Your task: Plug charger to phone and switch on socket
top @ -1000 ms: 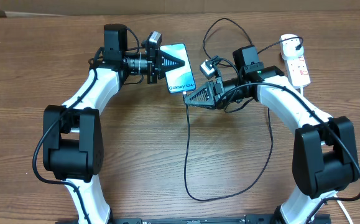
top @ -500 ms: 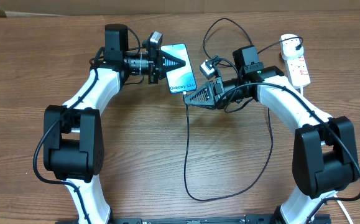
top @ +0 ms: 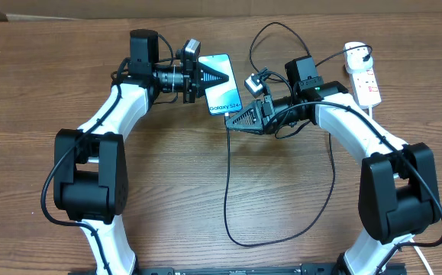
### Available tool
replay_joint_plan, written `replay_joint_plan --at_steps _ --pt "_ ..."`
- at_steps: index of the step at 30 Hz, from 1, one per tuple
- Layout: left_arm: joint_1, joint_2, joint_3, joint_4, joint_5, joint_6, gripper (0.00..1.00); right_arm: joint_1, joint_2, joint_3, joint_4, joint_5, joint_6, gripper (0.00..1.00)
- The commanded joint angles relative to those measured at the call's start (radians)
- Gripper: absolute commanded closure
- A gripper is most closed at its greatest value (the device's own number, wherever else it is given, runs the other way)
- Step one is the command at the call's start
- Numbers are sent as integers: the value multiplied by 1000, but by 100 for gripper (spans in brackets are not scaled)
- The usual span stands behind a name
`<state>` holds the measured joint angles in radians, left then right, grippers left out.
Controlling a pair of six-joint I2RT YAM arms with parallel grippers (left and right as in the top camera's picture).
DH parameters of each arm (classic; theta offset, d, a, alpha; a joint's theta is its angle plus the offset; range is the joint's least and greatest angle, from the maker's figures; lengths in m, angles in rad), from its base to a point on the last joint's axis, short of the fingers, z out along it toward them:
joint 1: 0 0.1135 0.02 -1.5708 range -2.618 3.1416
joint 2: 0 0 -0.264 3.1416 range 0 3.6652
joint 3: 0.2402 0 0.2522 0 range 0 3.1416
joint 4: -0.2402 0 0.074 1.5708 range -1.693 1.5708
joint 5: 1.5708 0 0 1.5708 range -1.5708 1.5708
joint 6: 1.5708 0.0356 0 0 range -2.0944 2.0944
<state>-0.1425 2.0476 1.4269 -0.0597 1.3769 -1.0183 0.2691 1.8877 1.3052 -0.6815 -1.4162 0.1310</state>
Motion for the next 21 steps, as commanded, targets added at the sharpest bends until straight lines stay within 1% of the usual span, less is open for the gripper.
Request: replay_joint_plan --at_steps 1,21 --pt "-10 -8 16 4 56 -7 96 5 -27 18 5 5 0 96" --pt "-10 -8 16 4 91 -2 96 -24 -27 18 8 0 4 96"
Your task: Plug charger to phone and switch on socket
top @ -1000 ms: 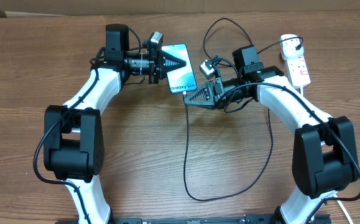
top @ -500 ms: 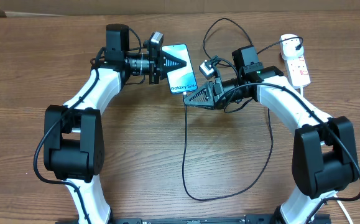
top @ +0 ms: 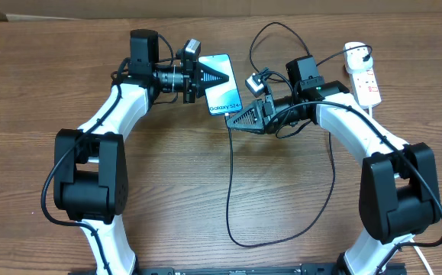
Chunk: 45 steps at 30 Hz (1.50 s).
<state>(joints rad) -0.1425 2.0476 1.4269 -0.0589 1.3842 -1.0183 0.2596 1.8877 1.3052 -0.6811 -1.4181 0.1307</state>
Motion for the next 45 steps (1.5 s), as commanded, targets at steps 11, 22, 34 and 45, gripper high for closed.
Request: replay_joint_plan --at_steps 11,22,34,45 --pt "-15 -8 16 3 107 -2 96 -14 -27 18 47 2 46 96" --pt "-17 -8 16 3 119 1 96 -14 -27 18 95 3 80 96" --pt "-36 -8 16 3 136 1 96 -14 -27 18 113 4 88 96" --pt "-43 -8 16 3 159 1 96 -14 -27 18 218 14 185 96"
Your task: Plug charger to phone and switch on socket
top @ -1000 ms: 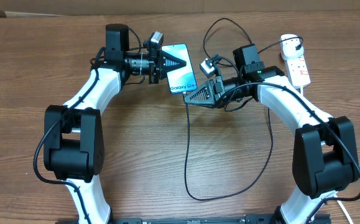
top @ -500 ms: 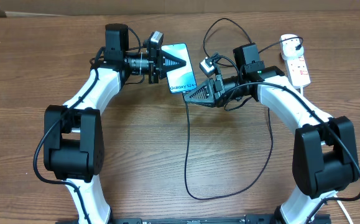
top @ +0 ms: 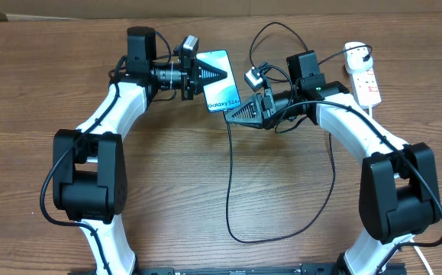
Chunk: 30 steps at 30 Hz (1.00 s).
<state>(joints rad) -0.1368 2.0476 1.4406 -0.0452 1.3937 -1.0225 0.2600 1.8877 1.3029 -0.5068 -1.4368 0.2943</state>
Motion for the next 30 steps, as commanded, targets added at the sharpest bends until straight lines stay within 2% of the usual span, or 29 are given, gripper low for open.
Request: replay_joint_plan --at_steps 1,30 --pt "-51 -8 2 -10 150 5 96 -14 -27 21 45 35 25 96" --pt "-118 -8 2 -11 187 -3 96 -14 -27 20 103 56 115 96"
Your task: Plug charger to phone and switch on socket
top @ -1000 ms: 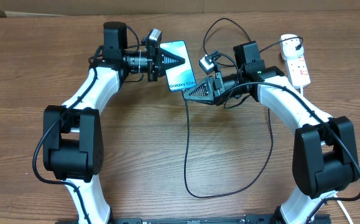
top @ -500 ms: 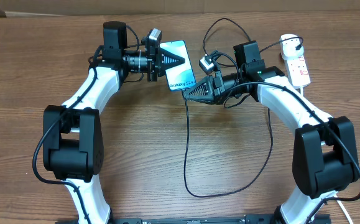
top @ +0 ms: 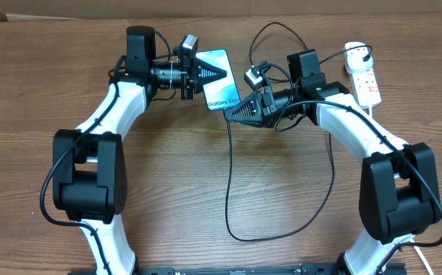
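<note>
A phone (top: 222,84) with a light blue screen lies face up at the table's back middle. My left gripper (top: 219,74) lies across the phone's upper left part, shut on it. My right gripper (top: 231,118) sits at the phone's lower right corner, shut on the plug end of the black charger cable (top: 230,183). The cable hangs in a long loop toward the front edge and runs back to the white charger in the white socket strip (top: 364,76) at the back right. The plug tip and the phone's port are hidden by the fingers.
The cable's loop (top: 324,191) crosses the table's middle between the arms and passes under my right arm. A second arc of cable (top: 262,34) curls behind my right gripper. Cardboard shows at the table's far left corner.
Almost nothing differs. My right gripper has shifted very slightly at the phone's lower corner; the phone and left gripper stay put.
At first my left gripper held the phone a little lower on the table, with my right gripper holding the cable end below its bottom edge. By a second ago both grippers and the phone had moved slightly toward the back, the right one close against the phone's lower corner, where they remain.
</note>
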### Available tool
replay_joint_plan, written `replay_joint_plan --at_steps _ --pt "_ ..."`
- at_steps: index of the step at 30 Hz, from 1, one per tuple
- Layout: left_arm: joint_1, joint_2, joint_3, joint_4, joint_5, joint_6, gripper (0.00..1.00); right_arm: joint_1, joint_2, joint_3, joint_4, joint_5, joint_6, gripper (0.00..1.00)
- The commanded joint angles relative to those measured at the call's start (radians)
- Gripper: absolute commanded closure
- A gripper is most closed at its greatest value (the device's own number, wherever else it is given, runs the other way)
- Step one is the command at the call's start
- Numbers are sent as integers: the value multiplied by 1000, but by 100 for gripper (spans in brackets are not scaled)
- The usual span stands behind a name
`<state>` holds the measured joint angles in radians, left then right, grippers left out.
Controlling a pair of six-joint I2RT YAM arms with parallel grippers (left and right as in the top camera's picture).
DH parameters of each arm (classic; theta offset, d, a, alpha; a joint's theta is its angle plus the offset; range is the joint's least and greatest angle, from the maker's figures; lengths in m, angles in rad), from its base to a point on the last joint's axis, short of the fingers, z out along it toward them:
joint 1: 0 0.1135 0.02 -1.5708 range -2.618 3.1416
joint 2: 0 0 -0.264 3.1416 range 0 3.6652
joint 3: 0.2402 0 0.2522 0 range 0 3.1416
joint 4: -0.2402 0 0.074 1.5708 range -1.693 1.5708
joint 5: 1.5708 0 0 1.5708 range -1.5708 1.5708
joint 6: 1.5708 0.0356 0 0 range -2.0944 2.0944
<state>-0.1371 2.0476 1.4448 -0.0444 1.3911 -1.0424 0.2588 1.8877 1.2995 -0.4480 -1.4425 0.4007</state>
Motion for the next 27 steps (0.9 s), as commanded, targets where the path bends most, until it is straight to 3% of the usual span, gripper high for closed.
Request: replay_joint_plan --at_steps 1,10,12,16,22,24,27 --pt "-120 -8 -2 -12 189 17 96 -13 -27 24 51 62 21 96" --pt "-128 -8 -2 -12 189 17 96 -13 -27 24 79 61 49 96" --pt "-128 -8 -2 -11 189 17 96 -13 -27 24 77 61 50 89" --pt "-128 -8 -2 -11 189 17 96 -13 -27 24 77 61 68 86" --pt "-131 -8 -2 -11 189 17 96 -13 -27 24 77 61 68 88" --pt "-132 -8 -2 -11 189 17 96 -13 -27 24 77 62 68 96" --pt "-133 -8 -2 -11 189 18 96 -13 -27 24 77 62 68 96"
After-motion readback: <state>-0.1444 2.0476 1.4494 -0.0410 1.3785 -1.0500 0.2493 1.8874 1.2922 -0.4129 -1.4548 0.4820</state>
